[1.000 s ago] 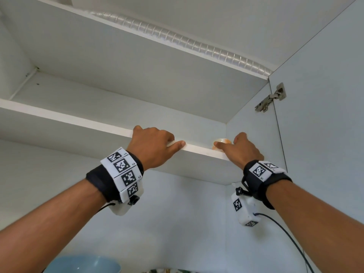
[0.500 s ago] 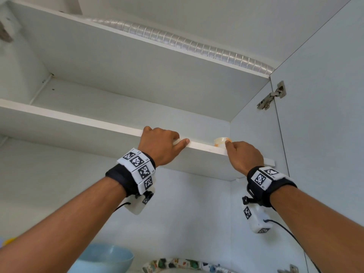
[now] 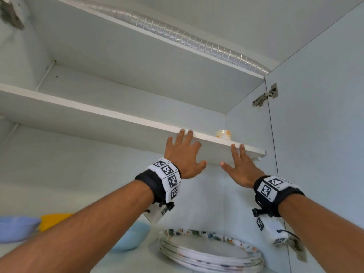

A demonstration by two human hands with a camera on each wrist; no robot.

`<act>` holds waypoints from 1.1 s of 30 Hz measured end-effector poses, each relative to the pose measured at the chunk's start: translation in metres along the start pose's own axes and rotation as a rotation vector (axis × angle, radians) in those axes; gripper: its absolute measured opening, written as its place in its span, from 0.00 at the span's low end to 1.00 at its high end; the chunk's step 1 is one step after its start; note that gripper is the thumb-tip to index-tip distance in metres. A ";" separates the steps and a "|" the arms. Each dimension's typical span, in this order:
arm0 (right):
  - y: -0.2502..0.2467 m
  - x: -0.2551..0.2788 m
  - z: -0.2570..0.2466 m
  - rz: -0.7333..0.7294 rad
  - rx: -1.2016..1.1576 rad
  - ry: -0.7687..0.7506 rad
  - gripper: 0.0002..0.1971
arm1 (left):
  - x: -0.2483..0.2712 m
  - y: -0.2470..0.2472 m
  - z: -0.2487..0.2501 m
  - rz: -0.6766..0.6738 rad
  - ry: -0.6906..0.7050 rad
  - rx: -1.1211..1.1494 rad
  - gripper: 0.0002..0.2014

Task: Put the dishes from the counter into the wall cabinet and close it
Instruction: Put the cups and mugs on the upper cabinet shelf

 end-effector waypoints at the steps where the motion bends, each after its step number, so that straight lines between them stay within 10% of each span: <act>1: 0.005 0.011 0.000 -0.053 0.026 0.023 0.39 | 0.011 0.000 0.006 -0.029 0.015 0.051 0.33; 17: 0.096 0.295 0.041 0.006 0.153 -0.129 0.22 | 0.264 0.026 0.144 -0.326 0.345 0.640 0.15; 26: 0.185 0.505 0.146 -0.384 0.155 0.381 0.13 | 0.460 0.188 0.228 -1.050 0.338 0.597 0.27; 33: 0.244 0.624 0.237 -0.599 0.154 0.672 0.23 | 0.608 0.285 0.266 -1.413 0.259 0.449 0.46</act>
Point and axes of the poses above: each hand's wrist, its own x-axis away from the middle knuckle, its own y-axis out of the palm, z = x × y, the point moved 5 cm from there along -x, towards the middle knuckle, and after that the axes turned 14 degrees about -x, right-handed, at the moved point
